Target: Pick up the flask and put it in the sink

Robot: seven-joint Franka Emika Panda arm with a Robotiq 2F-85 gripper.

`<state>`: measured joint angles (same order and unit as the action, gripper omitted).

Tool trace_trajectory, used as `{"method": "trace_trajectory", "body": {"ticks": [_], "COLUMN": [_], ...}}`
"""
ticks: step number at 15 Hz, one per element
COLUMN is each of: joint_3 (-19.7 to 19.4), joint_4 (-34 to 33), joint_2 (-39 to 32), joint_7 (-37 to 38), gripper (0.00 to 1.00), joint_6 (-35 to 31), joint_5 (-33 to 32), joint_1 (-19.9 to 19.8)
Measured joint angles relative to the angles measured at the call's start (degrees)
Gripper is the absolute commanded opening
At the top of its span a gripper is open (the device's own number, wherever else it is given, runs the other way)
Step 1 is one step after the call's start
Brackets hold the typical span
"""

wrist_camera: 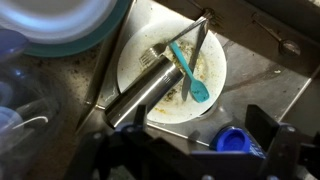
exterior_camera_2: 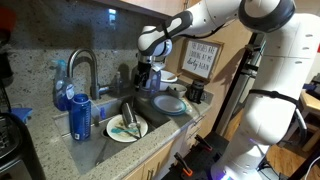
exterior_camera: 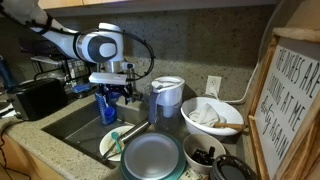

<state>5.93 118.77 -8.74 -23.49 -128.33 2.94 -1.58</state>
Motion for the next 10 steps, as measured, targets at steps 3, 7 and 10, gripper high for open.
{"method": "trace_trajectory", "body": {"ticks": [3,7,10], "joint_3": [-0.60,-1.89,-2.97], "joint_4": [-0.81,-1.03,-1.01], "joint_2": [0.94,2.20,3.25], "joint_7": [1.70,5.46,10.15], "gripper": [1.00,1.00,1.00], "joint_6": [3.05,4.52,5.14], "joint_5": [0.00,-0.18,-2.19], "joint_1": [0.06,0.13,0.18]}}
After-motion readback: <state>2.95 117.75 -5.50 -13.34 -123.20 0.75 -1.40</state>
